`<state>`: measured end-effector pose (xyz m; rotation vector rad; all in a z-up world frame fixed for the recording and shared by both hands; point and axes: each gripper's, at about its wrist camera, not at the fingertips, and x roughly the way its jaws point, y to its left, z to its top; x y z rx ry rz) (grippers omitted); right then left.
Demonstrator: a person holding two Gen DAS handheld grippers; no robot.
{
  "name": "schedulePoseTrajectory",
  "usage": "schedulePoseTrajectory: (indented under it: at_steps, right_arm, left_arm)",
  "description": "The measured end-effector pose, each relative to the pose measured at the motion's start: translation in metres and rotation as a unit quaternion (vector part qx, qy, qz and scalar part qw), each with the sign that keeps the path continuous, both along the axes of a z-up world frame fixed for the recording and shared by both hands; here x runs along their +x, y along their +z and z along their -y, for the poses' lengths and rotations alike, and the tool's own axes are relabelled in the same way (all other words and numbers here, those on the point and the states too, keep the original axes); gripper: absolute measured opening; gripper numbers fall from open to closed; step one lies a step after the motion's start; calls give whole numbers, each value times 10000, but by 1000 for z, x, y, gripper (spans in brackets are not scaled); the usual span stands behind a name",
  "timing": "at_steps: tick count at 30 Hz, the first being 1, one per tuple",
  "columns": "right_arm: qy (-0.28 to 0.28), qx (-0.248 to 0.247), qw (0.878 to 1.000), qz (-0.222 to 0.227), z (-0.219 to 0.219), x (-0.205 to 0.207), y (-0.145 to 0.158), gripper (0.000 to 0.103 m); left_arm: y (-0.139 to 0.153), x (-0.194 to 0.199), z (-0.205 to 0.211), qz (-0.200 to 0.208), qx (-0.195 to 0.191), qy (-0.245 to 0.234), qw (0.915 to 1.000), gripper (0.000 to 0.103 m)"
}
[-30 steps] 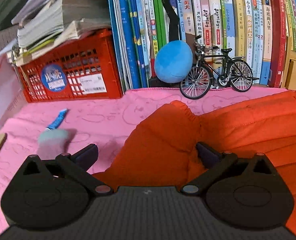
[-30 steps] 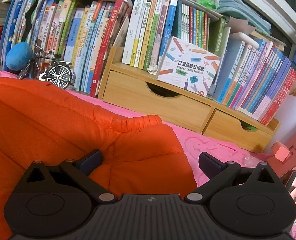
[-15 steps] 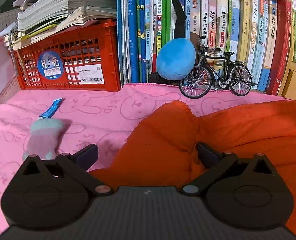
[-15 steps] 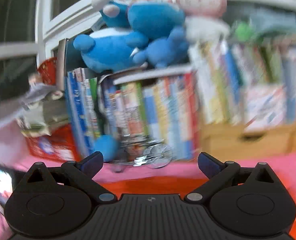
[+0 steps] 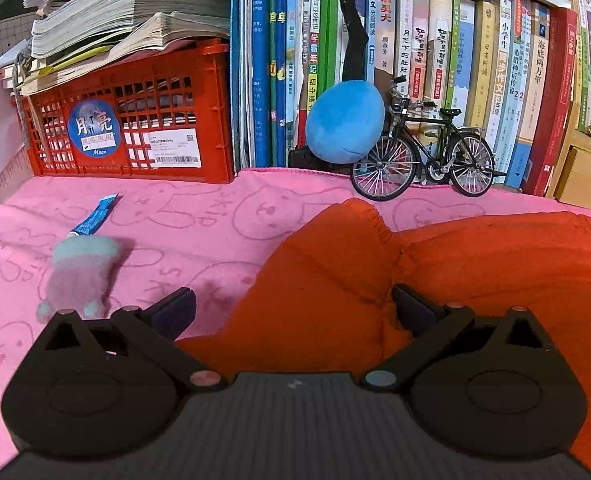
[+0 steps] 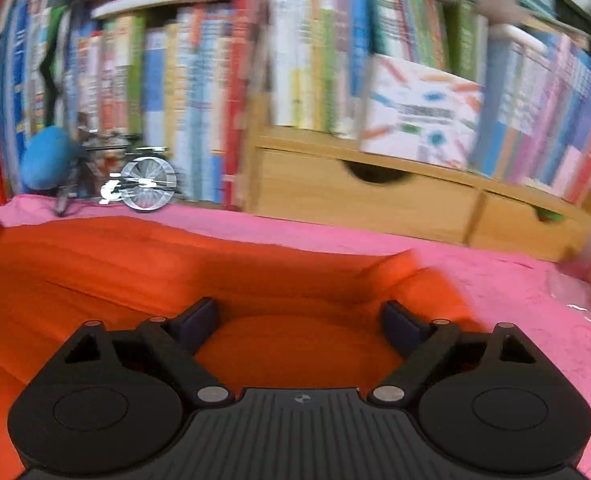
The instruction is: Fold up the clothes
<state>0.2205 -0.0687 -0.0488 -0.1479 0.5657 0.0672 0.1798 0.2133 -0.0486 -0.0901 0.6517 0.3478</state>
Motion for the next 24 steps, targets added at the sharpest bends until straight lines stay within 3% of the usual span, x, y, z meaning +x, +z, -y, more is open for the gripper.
schedulePoseTrajectory:
  at_steps: [3,6,8,24]
  right_arm:
    - [-328,7,9994,-121,29,5,-2,94]
    - [-651,538,9955,-432,64,12,-8,97]
    - [-790,585,9938,-528,75,15,-11,97]
    - [-736,779,9920,-672,84,16,-16,98]
  left_arm:
    - [0,0,0,-16,4,-15,10000,103]
    - [0,1,1,-29,11,-26,10000,103]
    - [-1,1,0,-39,-4,-36,10000,103]
    - [0,2,0,-86,6,-39,10000,103]
